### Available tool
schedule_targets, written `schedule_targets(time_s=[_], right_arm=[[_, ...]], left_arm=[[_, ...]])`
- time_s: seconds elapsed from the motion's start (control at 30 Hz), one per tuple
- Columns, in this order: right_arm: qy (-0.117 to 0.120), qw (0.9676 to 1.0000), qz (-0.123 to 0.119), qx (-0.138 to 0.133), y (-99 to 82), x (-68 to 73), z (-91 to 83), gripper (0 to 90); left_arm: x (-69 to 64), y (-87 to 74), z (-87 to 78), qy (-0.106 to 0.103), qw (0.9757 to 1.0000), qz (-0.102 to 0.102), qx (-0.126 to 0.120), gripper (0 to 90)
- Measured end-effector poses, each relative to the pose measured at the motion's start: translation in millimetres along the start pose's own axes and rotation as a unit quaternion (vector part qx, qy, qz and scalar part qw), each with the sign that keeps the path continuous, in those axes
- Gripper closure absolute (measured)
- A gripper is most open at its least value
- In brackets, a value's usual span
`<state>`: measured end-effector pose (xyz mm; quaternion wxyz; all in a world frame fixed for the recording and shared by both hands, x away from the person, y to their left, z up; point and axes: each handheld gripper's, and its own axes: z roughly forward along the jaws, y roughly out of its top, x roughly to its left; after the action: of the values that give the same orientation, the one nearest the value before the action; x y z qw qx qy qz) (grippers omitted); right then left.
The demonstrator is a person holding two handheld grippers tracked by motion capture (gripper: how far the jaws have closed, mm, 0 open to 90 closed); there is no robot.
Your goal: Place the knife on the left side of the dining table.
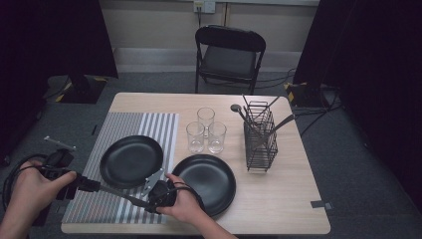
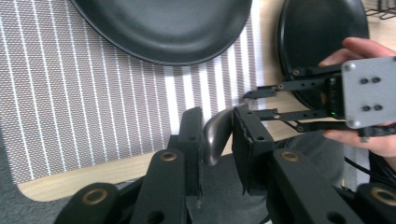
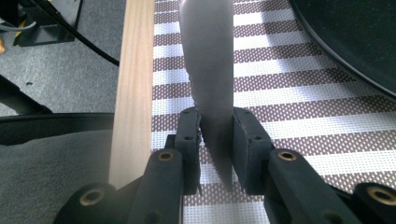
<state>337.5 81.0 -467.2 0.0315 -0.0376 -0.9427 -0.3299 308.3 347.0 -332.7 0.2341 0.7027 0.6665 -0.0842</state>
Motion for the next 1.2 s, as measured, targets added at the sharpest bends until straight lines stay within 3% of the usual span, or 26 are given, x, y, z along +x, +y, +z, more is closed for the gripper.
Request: schedule_targets(time_s=[0.43, 0.73, 0.8, 1.0, 1.13, 1.2], right_arm=[[-0.002, 1.0, -0.005, 0.003, 1.3, 0.6, 1.4, 74.0], [-0.008, 0.9999, -0.006, 0.01, -0.1, 0.4, -0.2, 74.0], [-0.01, 0.9999, -0.006, 0.01, -0.8, 0.0, -1.0, 74.0], [-0.011, 0.9998, -0.006, 0.015, -1.5, -0.6, -1.7, 74.0], [-0.009, 0.9998, -0.005, 0.016, -1.8, -1.5, -1.3, 73.9], [-0.01, 0.9998, -0.003, 0.017, -1.7, -1.2, -0.9, 73.8]], left_arm=[[4.6, -6.3, 2.7, 0.014, 0.9998, -0.002, -0.014, 71.7], [7.4, -10.8, 8.0, 0.011, 0.9995, -0.003, -0.031, 70.9], [8.7, -11.2, 9.3, 0.007, 0.9995, 0.0, -0.03, 70.5], [7.1, -11.1, 12.7, 0.023, 0.9993, 0.004, -0.029, 68.9], [8.8, -10.5, 14.8, 0.03, 0.9992, -0.004, -0.026, 67.9], [11.0, -11.0, 15.8, 0.025, 0.9994, -0.002, -0.025, 67.5]])
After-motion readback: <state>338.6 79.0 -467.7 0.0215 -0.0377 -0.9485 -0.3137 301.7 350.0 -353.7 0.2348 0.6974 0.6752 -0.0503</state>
